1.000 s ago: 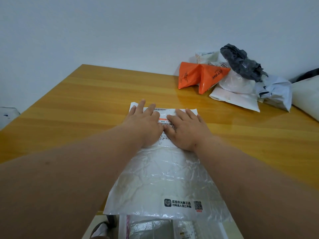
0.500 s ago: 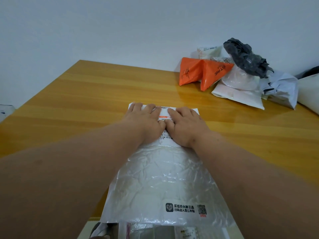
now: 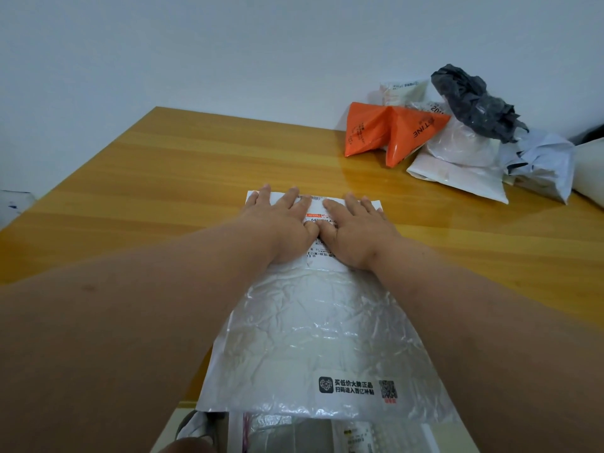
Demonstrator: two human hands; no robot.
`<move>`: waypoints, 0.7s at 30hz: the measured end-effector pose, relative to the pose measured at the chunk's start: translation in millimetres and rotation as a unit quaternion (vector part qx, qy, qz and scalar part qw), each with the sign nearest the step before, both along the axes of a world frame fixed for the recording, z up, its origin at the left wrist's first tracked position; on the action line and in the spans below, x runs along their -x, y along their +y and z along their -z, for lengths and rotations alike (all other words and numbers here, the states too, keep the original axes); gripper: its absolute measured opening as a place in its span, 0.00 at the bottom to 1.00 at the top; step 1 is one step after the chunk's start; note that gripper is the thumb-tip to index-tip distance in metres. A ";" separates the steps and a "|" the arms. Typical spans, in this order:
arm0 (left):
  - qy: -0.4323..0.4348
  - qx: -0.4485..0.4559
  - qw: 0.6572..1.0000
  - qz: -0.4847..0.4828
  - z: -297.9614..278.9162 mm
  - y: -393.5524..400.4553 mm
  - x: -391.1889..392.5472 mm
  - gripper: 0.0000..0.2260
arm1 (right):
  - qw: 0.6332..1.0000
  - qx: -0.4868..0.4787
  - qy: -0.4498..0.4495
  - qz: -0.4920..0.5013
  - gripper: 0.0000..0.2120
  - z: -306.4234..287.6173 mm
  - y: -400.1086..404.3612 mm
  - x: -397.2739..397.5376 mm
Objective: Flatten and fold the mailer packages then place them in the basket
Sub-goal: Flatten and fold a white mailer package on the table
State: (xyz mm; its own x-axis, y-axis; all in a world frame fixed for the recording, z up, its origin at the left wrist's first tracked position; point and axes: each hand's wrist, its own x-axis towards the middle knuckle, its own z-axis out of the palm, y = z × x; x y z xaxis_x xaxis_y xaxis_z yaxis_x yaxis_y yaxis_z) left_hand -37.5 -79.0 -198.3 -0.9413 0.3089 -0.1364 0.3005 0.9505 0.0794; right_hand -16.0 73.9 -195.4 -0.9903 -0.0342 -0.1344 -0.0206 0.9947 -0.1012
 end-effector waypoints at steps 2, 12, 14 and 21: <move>0.002 -0.002 1.000 0.001 0.5 0.1 0.5 0.28 | 1.000 0.007 0.001 0.001 0.28 -0.2 0.6 -0.3; 0.150 -0.016 0.988 0.034 -1.0 -8.6 -12.8 0.25 | 0.984 -0.109 0.130 -0.052 0.26 -13.7 -6.1 -18.1; 0.190 -0.015 0.981 0.035 -6.1 -10.8 -22.7 0.23 | 0.984 -0.096 0.142 -0.050 0.24 -22.5 -8.6 -25.3; 0.079 -0.021 0.997 0.012 -21.0 -24.5 -50.5 0.23 | 0.998 -0.008 0.056 0.025 0.24 -33.3 -9.0 -67.7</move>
State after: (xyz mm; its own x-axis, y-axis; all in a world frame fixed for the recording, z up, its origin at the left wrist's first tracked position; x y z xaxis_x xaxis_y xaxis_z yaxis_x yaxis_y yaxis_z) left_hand 13.1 -103.5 -177.3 -0.9421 0.3343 0.0260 0.3353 0.9396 0.0689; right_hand 51.7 64.9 -162.1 -0.9996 0.0163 -0.0225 0.0182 0.9962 -0.0853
